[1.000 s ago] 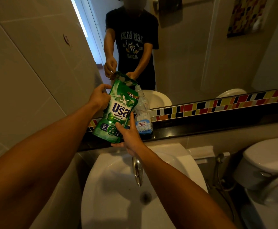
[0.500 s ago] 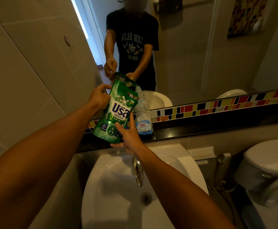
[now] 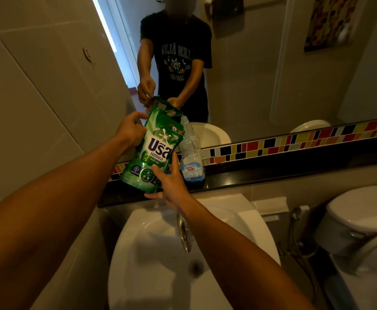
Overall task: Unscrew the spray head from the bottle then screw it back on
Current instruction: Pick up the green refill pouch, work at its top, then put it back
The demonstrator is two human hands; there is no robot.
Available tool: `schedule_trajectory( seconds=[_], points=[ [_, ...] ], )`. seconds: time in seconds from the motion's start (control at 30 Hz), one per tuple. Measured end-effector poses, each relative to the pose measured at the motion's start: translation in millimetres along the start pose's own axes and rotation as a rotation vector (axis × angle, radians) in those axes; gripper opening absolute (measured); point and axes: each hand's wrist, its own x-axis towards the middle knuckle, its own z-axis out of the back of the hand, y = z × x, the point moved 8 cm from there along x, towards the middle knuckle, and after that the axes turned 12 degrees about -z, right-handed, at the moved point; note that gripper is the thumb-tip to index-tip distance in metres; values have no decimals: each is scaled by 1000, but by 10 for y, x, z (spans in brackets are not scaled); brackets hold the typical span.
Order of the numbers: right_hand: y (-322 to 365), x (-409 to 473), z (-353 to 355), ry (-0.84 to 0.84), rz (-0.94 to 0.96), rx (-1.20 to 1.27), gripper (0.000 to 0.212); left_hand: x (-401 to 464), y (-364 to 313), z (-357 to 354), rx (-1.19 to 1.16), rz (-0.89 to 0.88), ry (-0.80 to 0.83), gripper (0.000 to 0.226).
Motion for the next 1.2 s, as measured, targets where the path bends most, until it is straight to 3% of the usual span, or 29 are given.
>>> schedule_trajectory(
  seconds=[1.2],
  points=[
    [70,-88,-113,46,12,13,78,47,-57,64,29,-16,33,41]
  ],
)
